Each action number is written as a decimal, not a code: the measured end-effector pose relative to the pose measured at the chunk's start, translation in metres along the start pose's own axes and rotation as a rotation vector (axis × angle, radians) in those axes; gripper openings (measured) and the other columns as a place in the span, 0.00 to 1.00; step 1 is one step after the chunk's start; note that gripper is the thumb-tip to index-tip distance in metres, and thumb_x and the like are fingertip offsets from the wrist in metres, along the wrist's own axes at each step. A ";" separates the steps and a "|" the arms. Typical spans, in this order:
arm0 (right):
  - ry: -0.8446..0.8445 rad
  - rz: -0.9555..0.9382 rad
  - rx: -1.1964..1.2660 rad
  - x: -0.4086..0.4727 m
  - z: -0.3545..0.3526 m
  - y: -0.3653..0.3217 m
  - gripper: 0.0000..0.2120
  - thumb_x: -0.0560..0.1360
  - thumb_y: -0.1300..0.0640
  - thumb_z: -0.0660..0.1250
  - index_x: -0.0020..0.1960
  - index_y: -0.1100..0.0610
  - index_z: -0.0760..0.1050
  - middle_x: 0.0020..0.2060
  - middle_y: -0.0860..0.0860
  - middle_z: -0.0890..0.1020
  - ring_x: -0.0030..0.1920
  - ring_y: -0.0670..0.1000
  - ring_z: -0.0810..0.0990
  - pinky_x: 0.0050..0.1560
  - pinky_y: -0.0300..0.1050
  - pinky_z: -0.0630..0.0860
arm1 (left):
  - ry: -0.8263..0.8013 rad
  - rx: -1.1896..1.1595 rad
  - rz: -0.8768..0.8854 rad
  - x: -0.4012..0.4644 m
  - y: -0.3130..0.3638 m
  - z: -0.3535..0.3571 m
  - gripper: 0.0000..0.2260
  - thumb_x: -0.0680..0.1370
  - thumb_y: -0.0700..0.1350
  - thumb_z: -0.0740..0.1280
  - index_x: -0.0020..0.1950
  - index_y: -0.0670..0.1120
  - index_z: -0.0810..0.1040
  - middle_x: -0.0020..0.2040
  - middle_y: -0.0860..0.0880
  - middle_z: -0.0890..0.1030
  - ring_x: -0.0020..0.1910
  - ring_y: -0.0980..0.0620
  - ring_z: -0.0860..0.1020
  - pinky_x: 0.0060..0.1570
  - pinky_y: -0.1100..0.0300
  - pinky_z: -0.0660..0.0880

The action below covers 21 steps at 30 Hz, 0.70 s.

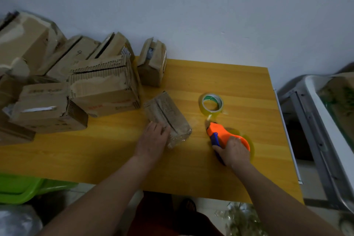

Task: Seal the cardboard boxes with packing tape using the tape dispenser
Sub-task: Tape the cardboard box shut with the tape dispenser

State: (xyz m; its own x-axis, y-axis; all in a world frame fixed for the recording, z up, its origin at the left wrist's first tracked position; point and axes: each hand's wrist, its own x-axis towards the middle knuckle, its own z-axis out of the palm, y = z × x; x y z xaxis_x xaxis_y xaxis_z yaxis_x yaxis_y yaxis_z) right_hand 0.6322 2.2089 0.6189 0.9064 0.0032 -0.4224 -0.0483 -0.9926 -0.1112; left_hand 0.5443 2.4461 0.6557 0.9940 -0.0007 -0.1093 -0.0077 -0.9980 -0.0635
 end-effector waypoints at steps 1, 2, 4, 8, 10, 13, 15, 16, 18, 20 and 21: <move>0.026 -0.007 0.035 -0.001 -0.001 -0.001 0.29 0.74 0.40 0.66 0.63 0.63 0.69 0.60 0.60 0.75 0.61 0.60 0.74 0.58 0.51 0.71 | 0.024 -0.005 0.030 0.002 0.000 -0.001 0.27 0.49 0.46 0.85 0.45 0.43 0.84 0.42 0.44 0.81 0.41 0.45 0.80 0.46 0.53 0.80; 0.094 -0.037 0.074 -0.002 -0.002 -0.003 0.26 0.75 0.42 0.66 0.61 0.64 0.70 0.58 0.61 0.75 0.60 0.61 0.74 0.59 0.52 0.70 | 0.030 -0.018 0.055 0.005 0.001 -0.003 0.24 0.51 0.51 0.84 0.40 0.44 0.83 0.38 0.46 0.80 0.39 0.46 0.79 0.46 0.53 0.79; 0.325 -0.214 0.146 -0.007 -0.001 -0.009 0.17 0.76 0.51 0.66 0.54 0.65 0.73 0.51 0.62 0.75 0.54 0.63 0.75 0.56 0.55 0.71 | -0.005 -0.052 0.087 0.010 0.006 -0.011 0.21 0.62 0.61 0.78 0.42 0.45 0.83 0.41 0.47 0.80 0.43 0.47 0.79 0.59 0.49 0.75; 0.429 -0.808 0.204 -0.026 0.007 -0.040 0.19 0.79 0.53 0.57 0.62 0.63 0.75 0.62 0.58 0.77 0.66 0.58 0.72 0.67 0.53 0.69 | 0.023 -0.165 0.095 0.012 0.015 -0.002 0.27 0.69 0.64 0.70 0.58 0.45 0.77 0.58 0.45 0.76 0.62 0.44 0.72 0.74 0.47 0.50; 0.375 -0.953 0.099 -0.028 0.011 -0.053 0.22 0.80 0.52 0.54 0.66 0.63 0.74 0.67 0.56 0.74 0.72 0.56 0.67 0.71 0.53 0.66 | -0.022 -0.163 0.030 0.015 0.012 0.000 0.43 0.65 0.69 0.71 0.71 0.43 0.66 0.72 0.41 0.64 0.74 0.40 0.58 0.74 0.44 0.41; 0.398 -0.961 -0.082 -0.024 0.011 -0.060 0.24 0.79 0.49 0.53 0.65 0.62 0.76 0.66 0.56 0.75 0.71 0.57 0.69 0.67 0.56 0.70 | -0.192 -0.108 -0.053 0.022 0.001 0.011 0.57 0.66 0.76 0.62 0.78 0.43 0.38 0.78 0.43 0.36 0.77 0.41 0.35 0.73 0.43 0.33; 0.401 -0.941 -0.165 -0.017 0.012 -0.063 0.25 0.79 0.48 0.52 0.65 0.61 0.76 0.66 0.56 0.75 0.71 0.56 0.69 0.68 0.56 0.69 | -0.215 -0.084 -0.025 0.025 -0.001 0.018 0.56 0.67 0.77 0.57 0.78 0.44 0.34 0.78 0.43 0.37 0.77 0.42 0.36 0.73 0.43 0.33; 0.403 -0.931 -0.200 -0.013 0.012 -0.066 0.25 0.79 0.48 0.51 0.65 0.61 0.76 0.67 0.55 0.75 0.71 0.56 0.69 0.69 0.54 0.68 | -0.209 -0.084 -0.008 0.025 0.000 0.021 0.55 0.68 0.77 0.55 0.78 0.43 0.35 0.79 0.43 0.40 0.77 0.42 0.40 0.74 0.43 0.34; 0.370 -0.894 -0.220 -0.006 0.011 -0.075 0.26 0.79 0.47 0.49 0.65 0.61 0.76 0.67 0.55 0.75 0.71 0.55 0.69 0.70 0.53 0.66 | -0.179 -0.082 0.007 0.023 0.000 0.024 0.54 0.68 0.78 0.51 0.78 0.43 0.37 0.78 0.43 0.47 0.77 0.41 0.46 0.74 0.43 0.35; 0.330 -0.853 -0.195 -0.007 0.011 -0.083 0.27 0.80 0.47 0.47 0.65 0.62 0.76 0.66 0.55 0.75 0.70 0.55 0.70 0.69 0.53 0.68 | -0.138 -0.092 -0.003 0.023 -0.001 0.026 0.55 0.64 0.79 0.44 0.79 0.42 0.40 0.77 0.43 0.51 0.76 0.41 0.50 0.74 0.43 0.38; 0.315 -0.847 -0.157 -0.008 0.011 -0.083 0.28 0.82 0.47 0.45 0.65 0.62 0.75 0.67 0.56 0.75 0.71 0.55 0.69 0.69 0.54 0.68 | -0.131 -0.118 -0.013 0.025 -0.001 0.026 0.56 0.63 0.79 0.42 0.79 0.42 0.41 0.77 0.42 0.53 0.75 0.41 0.52 0.74 0.43 0.40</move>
State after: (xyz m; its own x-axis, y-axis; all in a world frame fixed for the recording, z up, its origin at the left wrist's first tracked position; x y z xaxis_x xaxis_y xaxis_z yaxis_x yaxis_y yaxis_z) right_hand 0.6243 2.2930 0.6219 0.6863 0.7272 0.0121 0.7214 -0.6784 -0.1391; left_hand 0.5664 2.4493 0.6275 0.9712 0.0125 -0.2378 0.0252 -0.9984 0.0507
